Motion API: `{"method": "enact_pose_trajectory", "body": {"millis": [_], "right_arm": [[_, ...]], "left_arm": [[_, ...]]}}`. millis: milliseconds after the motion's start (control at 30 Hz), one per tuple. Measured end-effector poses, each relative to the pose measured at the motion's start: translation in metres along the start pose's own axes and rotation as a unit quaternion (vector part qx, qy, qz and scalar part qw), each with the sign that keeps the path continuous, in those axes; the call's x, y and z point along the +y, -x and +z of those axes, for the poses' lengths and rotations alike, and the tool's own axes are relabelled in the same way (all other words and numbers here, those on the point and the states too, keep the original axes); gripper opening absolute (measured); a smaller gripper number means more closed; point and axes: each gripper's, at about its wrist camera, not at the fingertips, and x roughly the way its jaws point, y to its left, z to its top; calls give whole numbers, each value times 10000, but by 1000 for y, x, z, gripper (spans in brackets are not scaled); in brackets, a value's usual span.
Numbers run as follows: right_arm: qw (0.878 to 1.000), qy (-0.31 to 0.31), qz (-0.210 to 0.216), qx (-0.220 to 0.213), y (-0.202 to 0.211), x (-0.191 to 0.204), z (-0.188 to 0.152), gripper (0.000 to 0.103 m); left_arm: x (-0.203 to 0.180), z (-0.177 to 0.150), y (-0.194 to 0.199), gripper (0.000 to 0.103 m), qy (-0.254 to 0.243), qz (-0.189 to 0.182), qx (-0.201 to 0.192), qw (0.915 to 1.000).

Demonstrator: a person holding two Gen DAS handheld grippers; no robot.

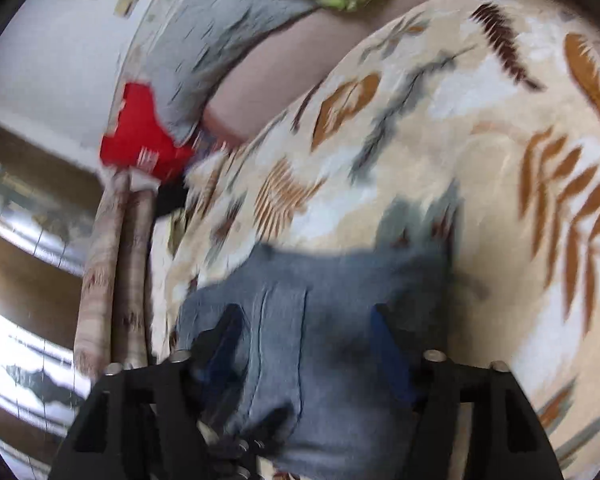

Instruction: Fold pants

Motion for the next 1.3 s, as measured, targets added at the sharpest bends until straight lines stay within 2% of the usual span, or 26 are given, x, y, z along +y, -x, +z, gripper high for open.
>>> {"method": "enact_pose_trajectory", "body": {"millis": [33, 67, 133, 233, 333, 400, 467, 567, 600, 633, 667, 767, 867, 933, 967, 1067, 1133, 1233, 1300], "right_arm": [[9994, 52, -275, 204, -11, -5, -4, 78], [9964, -31, -637, 559, -29, -18, -9, 72], [9977, -141, -565, 351, -21, -18, -7, 72], [9975, 420, -497, 292, -8, 23, 11, 72], [9934, 1017, -299, 431, -23, 68, 37, 72], [9886, 1306, -262, 708, -61, 96, 54, 72], [9851, 1428, -295, 911, -84, 106, 59, 71], [9721, 1764, -797, 1324, -152, 119, 68, 68], [9666, 1783, -985, 1556, -176, 116, 67, 49], [9630, 1840, -1063, 1658, -181, 110, 65, 35], [9552, 2052, -1386, 1623, -189, 111, 61, 26], [9532, 2166, -1456, 1524, -185, 117, 60, 10], [9481, 2379, -1692, 1260, -178, 130, 63, 6], [9409, 2451, -2028, 1166, -183, 126, 64, 6], [9413, 2314, -2021, 1397, -191, 116, 63, 6], [9571, 2029, -1776, 1061, -176, 111, 67, 7], [9577, 2047, -1830, 862, -162, 116, 67, 10], [9661, 2082, -1368, 678, -136, 134, 61, 10], [9743, 1895, -842, 879, -130, 135, 54, 10]], "left_arm": [[3, 0, 4, 102, 85, -49, -45, 9999], [10, 1, 14, 102, 271, -129, -182, 9994], [23, 1, 29, 102, 476, -214, -380, 9979], [60, 2, 50, 102, 1127, 52, -690, 9912], [112, -1, 64, 102, 2050, 488, -962, 9728], [133, -5, 56, 102, 2344, 616, -830, 9666], [149, -9, 36, 101, 2493, 799, -415, 9642], [150, -10, 26, 101, 2246, 919, -302, 9696], [148, -8, 25, 101, 2173, 955, -293, 9710], [148, -7, 24, 101, 2174, 946, -287, 9711], [150, -8, 23, 101, 2195, 909, -277, 9710], [152, -6, 22, 101, 2193, 885, -280, 9712], [153, -3, 19, 101, 2158, 870, -276, 9722], [153, -5, 22, 101, 2146, 868, -271, 9725], [153, -6, 22, 101, 2134, 858, -278, 9728], [152, -6, 22, 101, 2101, 873, -284, 9734], [151, -6, 22, 101, 2094, 893, -279, 9734], [151, -6, 22, 101, 2100, 878, -282, 9733], [151, -6, 22, 101, 2101, 876, -285, 9733]]}}
